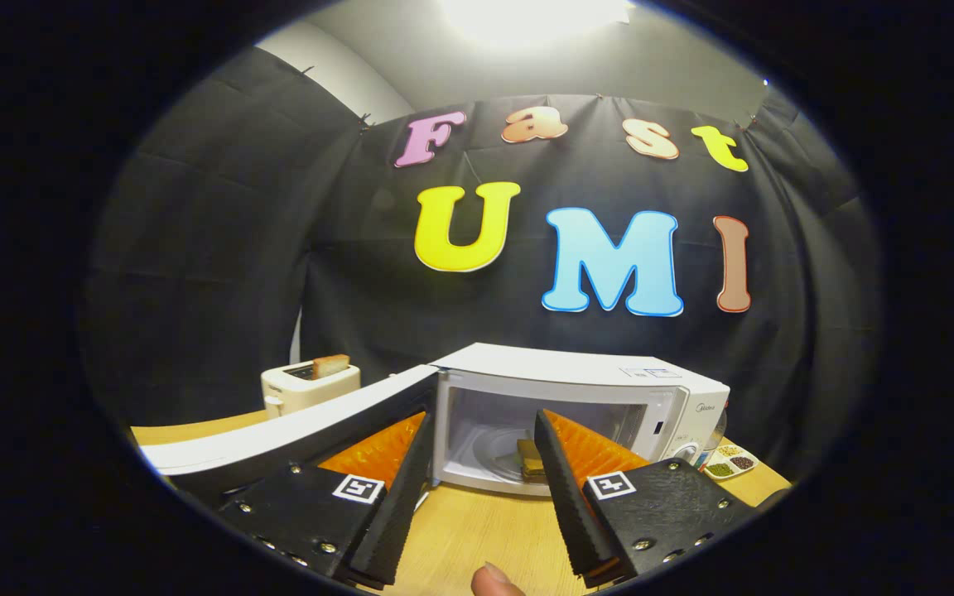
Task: Open the microwave, put the food inside, and close the microwave door.
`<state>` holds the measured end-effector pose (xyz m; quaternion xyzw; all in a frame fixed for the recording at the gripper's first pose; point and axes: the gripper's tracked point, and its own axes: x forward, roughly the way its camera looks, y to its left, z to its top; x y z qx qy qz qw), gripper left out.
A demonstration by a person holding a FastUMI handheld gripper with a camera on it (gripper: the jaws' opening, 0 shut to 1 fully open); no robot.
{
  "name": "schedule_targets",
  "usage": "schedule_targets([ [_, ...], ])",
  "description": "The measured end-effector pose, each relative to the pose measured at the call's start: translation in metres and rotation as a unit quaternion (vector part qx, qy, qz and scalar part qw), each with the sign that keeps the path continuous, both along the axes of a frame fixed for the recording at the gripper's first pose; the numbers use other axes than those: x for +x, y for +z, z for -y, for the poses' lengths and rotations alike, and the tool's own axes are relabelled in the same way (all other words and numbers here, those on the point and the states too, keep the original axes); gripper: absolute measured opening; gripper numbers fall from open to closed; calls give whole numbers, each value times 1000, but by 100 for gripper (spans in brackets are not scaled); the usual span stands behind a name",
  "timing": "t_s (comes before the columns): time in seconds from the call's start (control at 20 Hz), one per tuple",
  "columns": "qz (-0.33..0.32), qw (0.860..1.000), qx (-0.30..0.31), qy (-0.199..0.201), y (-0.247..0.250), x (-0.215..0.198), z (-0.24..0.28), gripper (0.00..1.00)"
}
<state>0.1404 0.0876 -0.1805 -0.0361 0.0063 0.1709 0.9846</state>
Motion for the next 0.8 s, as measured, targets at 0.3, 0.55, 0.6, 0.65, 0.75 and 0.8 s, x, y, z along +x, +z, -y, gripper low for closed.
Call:
schedule_targets([
  [0.3, -4, 997, 12, 82, 10, -96, -28, 75],
  [0.55, 1, 985, 19, 173, 10, -166, -81, 75],
  [0.6, 0, 982, 15, 189, 4, -175, -93, 75],
  [0.65, 0, 979, 10, 201, -2, -182, -104, 75],
  [0.75, -5, 975, 5, 221, -15, -193, -125, 75],
  [0.8, -12, 973, 10, 232, -23, -196, -137, 75],
])
